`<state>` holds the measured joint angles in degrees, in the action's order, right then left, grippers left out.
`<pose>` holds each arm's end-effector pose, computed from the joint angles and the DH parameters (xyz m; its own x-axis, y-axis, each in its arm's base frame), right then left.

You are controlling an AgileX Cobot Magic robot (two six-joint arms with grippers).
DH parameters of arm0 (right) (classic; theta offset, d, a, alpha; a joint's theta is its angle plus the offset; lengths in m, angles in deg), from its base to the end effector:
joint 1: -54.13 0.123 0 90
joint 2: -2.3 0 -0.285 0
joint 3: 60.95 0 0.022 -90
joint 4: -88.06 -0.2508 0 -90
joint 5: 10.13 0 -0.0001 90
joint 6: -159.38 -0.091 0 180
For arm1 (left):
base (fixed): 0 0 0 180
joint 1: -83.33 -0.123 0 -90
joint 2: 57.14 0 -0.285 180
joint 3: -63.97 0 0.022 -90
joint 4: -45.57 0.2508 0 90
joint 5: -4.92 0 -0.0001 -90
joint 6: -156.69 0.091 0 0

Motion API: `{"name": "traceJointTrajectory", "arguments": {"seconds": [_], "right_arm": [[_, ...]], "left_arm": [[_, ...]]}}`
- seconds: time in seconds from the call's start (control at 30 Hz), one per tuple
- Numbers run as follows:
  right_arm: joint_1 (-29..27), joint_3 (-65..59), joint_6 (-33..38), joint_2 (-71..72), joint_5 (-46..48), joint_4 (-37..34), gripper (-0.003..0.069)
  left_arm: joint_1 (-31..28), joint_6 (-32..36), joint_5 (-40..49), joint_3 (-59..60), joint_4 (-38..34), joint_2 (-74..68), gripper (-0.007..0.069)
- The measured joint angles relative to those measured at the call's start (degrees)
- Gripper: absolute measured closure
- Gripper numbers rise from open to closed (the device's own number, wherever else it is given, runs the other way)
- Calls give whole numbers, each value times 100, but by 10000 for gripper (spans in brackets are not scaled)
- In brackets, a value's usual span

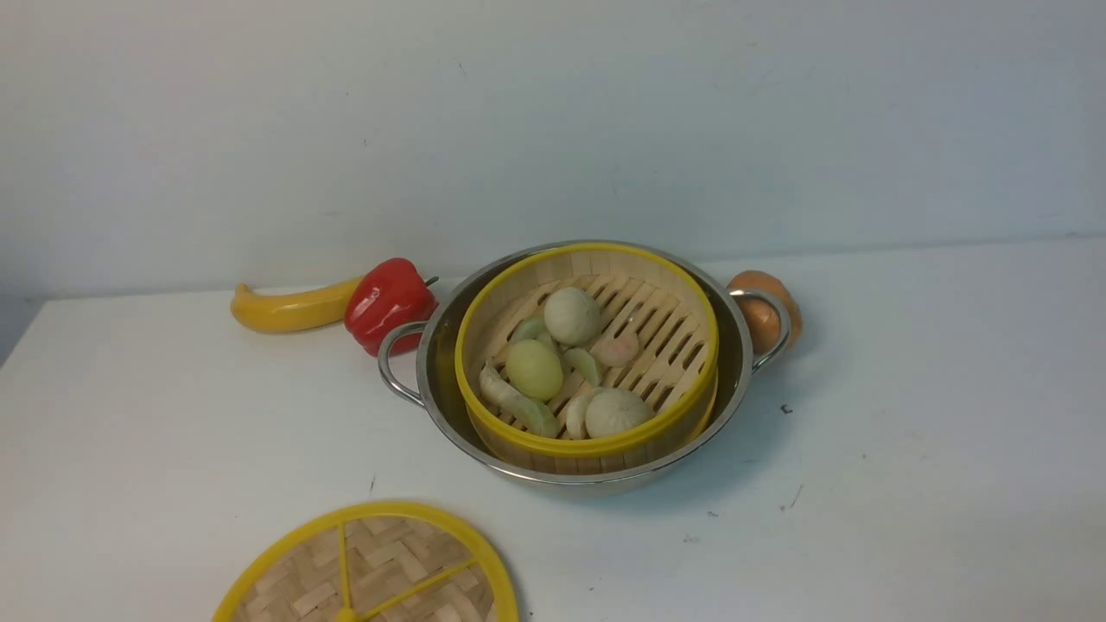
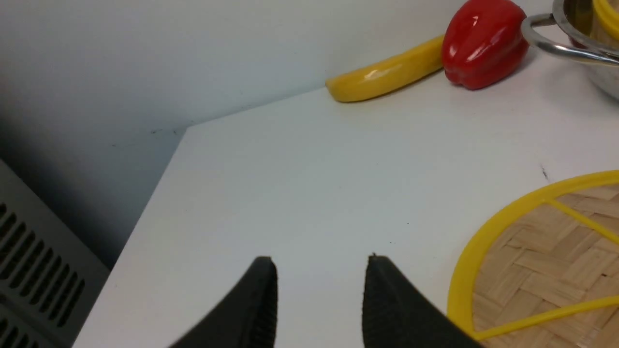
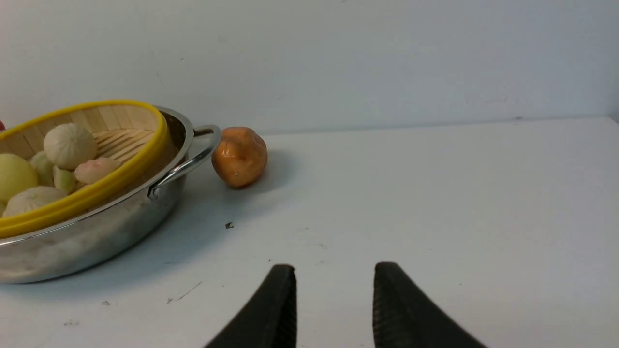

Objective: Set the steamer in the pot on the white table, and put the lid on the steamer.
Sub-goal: 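Grasp the bamboo steamer lid lying on the table by its centre knob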

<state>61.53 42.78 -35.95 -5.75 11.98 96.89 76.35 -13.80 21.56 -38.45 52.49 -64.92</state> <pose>0.0527 0.0015 0.1842 -0.2835 0.0883 -0.9549 -0.0386 0.9939 0.1034 0.0540 0.0098 0.1850 -0.2395 0.2506 -0.9380 -0.0920 0.9559 0.2789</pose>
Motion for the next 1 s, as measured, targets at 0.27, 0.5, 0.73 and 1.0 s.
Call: {"name": "traceJointTrajectory", "arguments": {"seconds": [0.27, 0.5, 0.73, 1.0], "right_arm": [[0, 0, 0, 0, 0, 0, 419], [0, 0, -5, 0, 0, 0, 419], [0, 0, -5, 0, 0, 0, 418], [0, 0, -5, 0, 0, 0, 418]], "left_arm": [[0, -845, -1034, 0, -1086, 0, 384], [0, -1494, -2333, 0, -1822, 0, 384], [0, -1634, -2843, 0, -1867, 0, 384], [0, -2825, -1333, -20, -1912, 0, 384]]}}
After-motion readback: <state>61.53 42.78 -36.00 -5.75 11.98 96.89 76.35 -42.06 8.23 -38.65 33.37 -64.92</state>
